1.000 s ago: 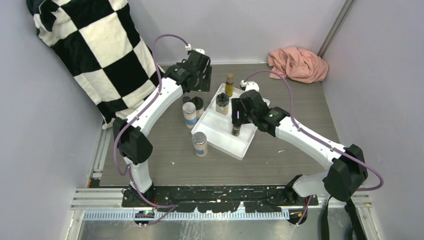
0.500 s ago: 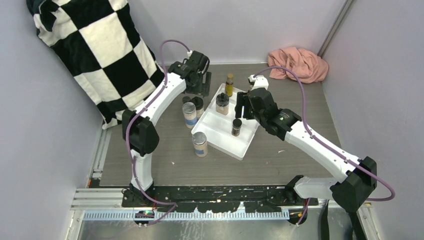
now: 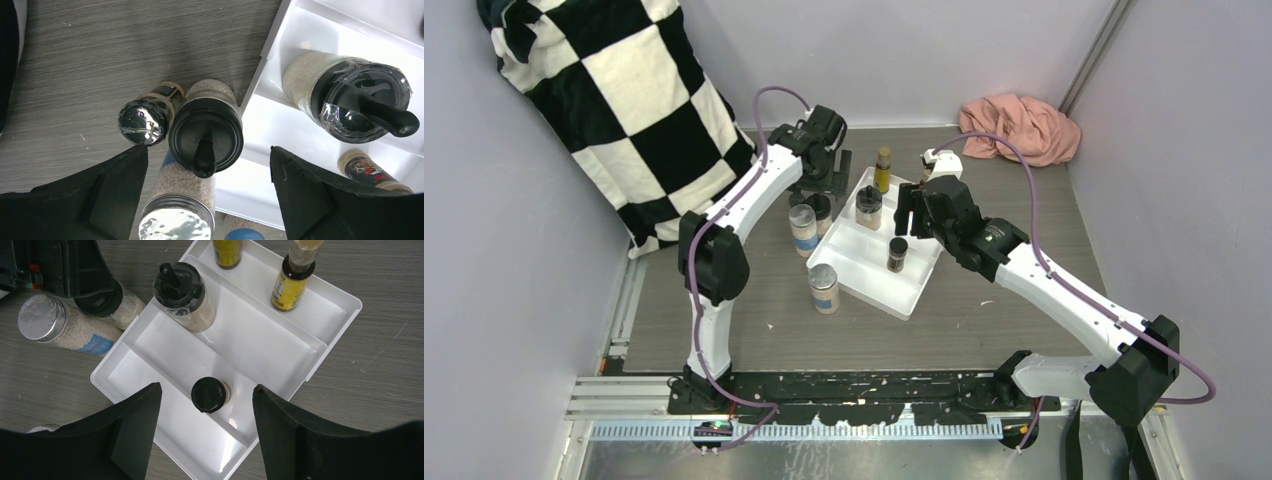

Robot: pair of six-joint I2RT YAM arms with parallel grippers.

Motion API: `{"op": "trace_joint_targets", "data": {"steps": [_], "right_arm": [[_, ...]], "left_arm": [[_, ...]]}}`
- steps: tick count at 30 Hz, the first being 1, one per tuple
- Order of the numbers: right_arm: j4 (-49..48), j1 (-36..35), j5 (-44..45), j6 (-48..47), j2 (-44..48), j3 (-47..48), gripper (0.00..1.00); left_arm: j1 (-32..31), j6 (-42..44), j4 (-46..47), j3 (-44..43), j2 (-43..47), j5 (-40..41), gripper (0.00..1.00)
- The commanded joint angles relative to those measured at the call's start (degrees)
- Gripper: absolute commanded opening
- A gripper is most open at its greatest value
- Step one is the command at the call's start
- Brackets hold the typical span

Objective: Organize the condiment bottles
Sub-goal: Pick up the bottle from the center of the board.

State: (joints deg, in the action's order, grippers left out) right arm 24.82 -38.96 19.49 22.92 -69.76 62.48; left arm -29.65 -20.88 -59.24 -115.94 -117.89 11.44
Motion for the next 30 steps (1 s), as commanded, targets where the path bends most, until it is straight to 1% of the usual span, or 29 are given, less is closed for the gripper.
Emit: {"op": "trace_joint_targets", "data": {"steps": [1,12,19,30], "right_arm": [[-2.58,0.17,1.25,0.88,1.57,0.63,0.73],[-2.84,0.13,1.71,1.06,1.30,0.14,0.73],[-3.01,0.16,1.83,1.25,1.16,-0.14,0.73],[-3.36,0.18,1.85,1.60,1.12,-0.78,0.73]], "left_arm": [[0.88,-0.56,0.20,-1.25,-0.34,-1.75,0.92],[1.61,-0.69,-0.53,-0.54,-1.53,-2.64,0.92],[1.72,-0.31,-2.24,-0.48,-2.22,-2.70,0.89],[1.79,-0.37,-2.19,1.28,-2.51,-2.91,0.87]]}}
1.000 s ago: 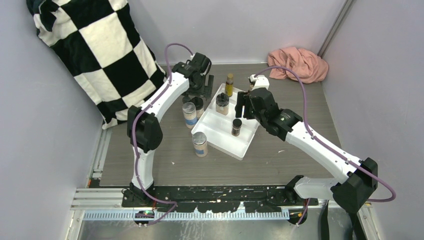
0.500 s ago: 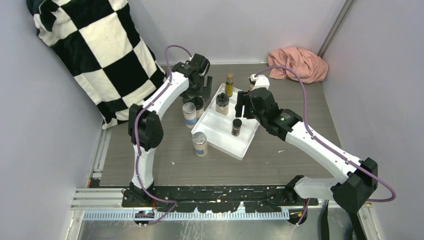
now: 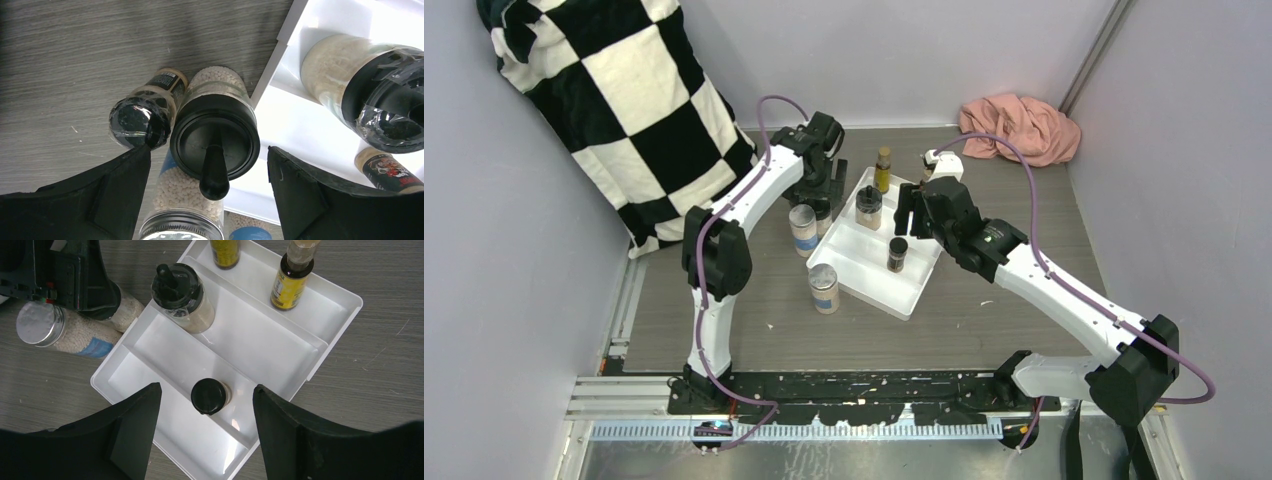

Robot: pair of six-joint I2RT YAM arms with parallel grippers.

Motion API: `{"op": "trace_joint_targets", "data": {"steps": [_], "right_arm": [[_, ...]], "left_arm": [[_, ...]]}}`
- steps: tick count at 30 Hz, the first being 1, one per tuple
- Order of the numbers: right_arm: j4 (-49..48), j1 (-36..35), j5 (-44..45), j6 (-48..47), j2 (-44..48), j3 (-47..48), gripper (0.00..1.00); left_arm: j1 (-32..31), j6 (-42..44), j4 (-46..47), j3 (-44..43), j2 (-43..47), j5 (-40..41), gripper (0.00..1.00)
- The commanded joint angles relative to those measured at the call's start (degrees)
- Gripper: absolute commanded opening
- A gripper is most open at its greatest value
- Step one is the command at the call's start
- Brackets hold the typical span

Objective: Organize the condiment bottles
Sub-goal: Pick up the bottle from the center of the board.

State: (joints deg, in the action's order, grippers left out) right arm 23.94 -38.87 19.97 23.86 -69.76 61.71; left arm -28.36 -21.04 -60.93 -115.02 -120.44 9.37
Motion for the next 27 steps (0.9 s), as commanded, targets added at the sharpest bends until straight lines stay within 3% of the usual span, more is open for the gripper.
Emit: {"op": "trace_joint_targets", "data": {"steps": [1,27], "right_arm": [[-2.48,0.13,1.48,0.64,1.14,-0.09,0.73],[-3.02,0.15,1.61,0.84,1.03,-0.45,0.73]], "left_arm": [[0.51,-0.30,-0.51,0.47,-0.01,-0.88,0.87],[0.50,-0.14,-0.77,0.15,-1.98,-1.02,0.83]]}}
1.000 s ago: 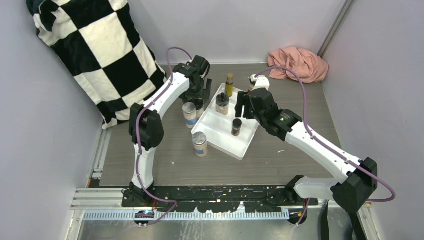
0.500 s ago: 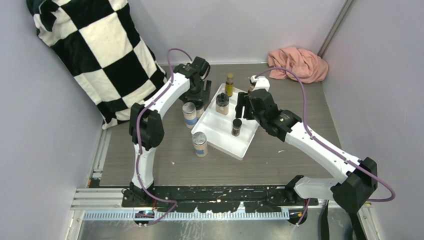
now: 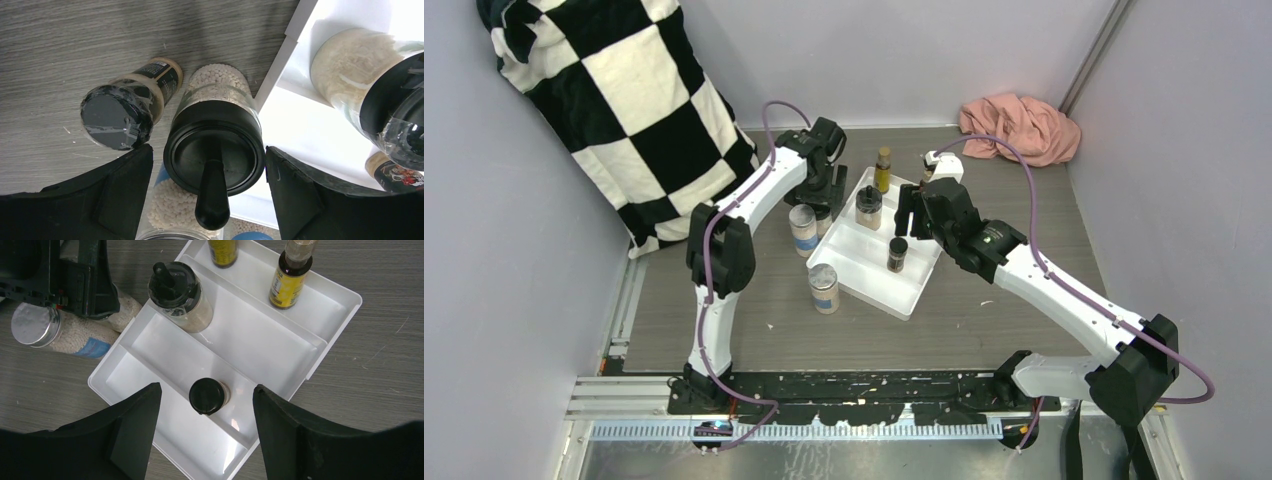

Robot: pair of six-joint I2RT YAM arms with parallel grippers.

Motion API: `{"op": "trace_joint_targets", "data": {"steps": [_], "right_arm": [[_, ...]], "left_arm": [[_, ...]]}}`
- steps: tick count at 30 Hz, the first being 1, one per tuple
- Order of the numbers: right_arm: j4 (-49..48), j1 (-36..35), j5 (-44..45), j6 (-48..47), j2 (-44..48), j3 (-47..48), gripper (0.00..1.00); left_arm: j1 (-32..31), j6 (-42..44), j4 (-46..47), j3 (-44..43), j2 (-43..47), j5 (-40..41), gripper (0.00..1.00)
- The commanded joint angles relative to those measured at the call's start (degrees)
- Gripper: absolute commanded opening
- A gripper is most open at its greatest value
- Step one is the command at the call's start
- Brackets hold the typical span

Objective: Organize the condiment bottles
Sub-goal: Pick up the bottle from the center of the board.

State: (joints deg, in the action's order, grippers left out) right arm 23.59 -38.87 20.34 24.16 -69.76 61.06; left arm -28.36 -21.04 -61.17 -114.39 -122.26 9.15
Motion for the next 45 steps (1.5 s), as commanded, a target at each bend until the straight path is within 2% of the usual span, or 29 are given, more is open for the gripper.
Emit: {"op": "trace_joint_targets", "data": {"steps": [1,6,11,18,23,35,45], "right_arm": [[-2.63,0.14,1.27,0.53,0.98,0.20,0.73],[-2.85,0.14,1.06,0.61,0.86,0.29,0.73],[-3.01,0.14,0.80,0.71,0.60,0.29,0.73],[-3.12,0.20,0.67,0.95,0.51,0.29,0.73],[-3.13,0.15,0.63,1.11,0.53,0.28,0.73],[-3.11,0.16,0.53,1.50,0.80,0.12,0.73],[-3.13,0.15,0.66,1.66,1.12,-0.28,0.73]], "left_arm": [[0.50,-0.14,-0.53,-0.48,-0.25,-0.83,0.82],[0.50,-0.23,-0.47,-0.53,-0.18,-0.97,0.80],[0.50,-0.32,-0.31,-0.56,0.04,-1.11,0.73],[0.50,-0.56,-0.15,-0.50,0.02,-1.66,0.52],[0.50,-0.76,-0.18,-0.50,0.50,-1.90,0.42],[-0.09,-0.96,-0.53,-2.39,1.92,-1.68,0.02],[-0.81,-0.42,-1.24,-5.71,2.15,-0.89,0.00]]}}
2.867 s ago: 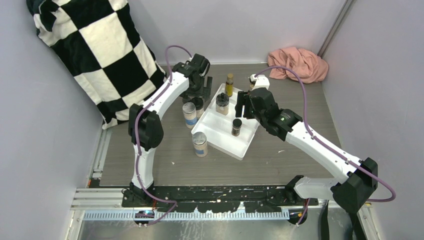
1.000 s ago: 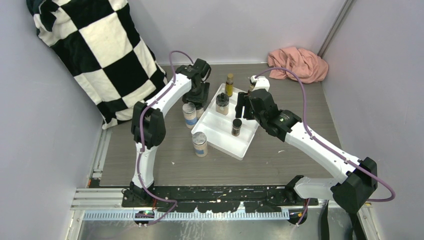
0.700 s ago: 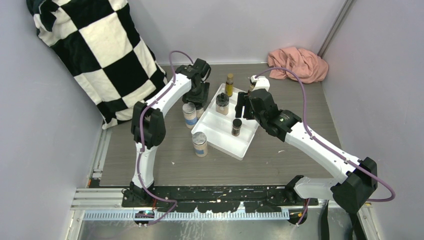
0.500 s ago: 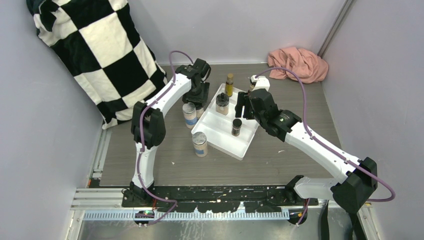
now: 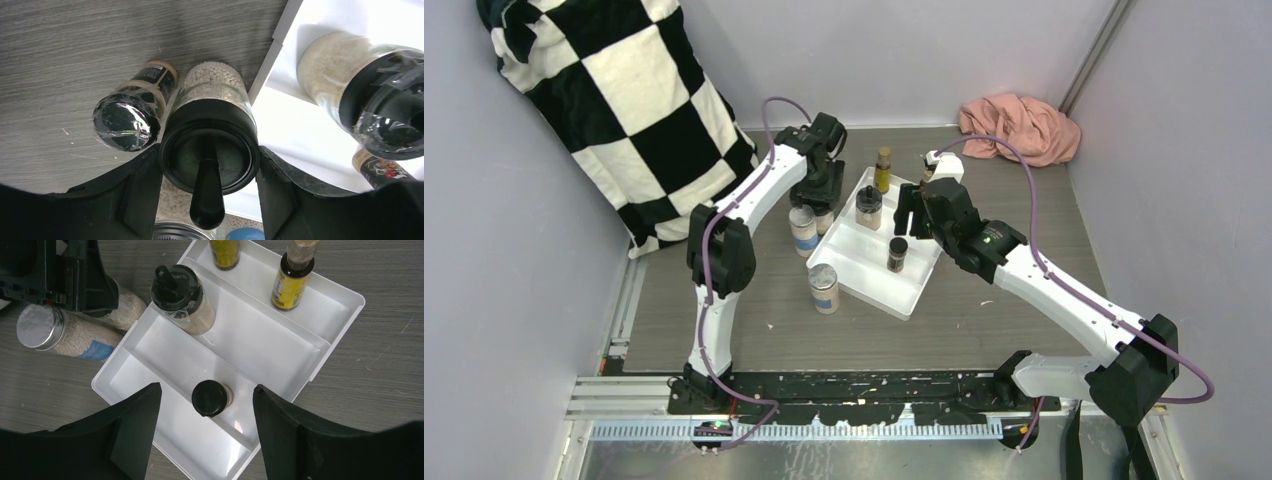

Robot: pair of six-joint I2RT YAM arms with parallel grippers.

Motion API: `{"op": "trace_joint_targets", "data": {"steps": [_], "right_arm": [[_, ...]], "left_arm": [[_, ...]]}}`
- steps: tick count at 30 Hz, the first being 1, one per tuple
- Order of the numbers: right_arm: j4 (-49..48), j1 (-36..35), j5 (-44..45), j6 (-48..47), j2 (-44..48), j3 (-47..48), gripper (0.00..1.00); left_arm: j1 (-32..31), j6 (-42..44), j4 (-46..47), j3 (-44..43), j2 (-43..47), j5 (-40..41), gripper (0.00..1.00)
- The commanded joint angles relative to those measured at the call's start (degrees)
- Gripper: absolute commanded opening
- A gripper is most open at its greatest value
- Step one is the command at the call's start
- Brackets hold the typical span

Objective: Organize the condiment bottles
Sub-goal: Pick up the bottle from the center of the board.

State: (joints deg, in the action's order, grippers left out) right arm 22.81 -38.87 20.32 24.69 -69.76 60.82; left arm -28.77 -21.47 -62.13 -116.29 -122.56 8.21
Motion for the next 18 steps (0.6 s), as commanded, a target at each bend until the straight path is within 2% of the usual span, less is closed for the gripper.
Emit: {"op": "trace_joint_targets", "data": {"steps": [1,18], "right_arm": [[-2.36,0.14,0.67,1.15,1.22,-0.08,0.73],[-2.63,0.20,0.67,1.41,1.46,-0.39,0.73]], "left_arm": [[-0.40,0.03,-0.27,-4.09,2.43,0.18,0.00],[-1.11,1.03,-3.07,-12.75,1.77,1.01,0.00]]}}
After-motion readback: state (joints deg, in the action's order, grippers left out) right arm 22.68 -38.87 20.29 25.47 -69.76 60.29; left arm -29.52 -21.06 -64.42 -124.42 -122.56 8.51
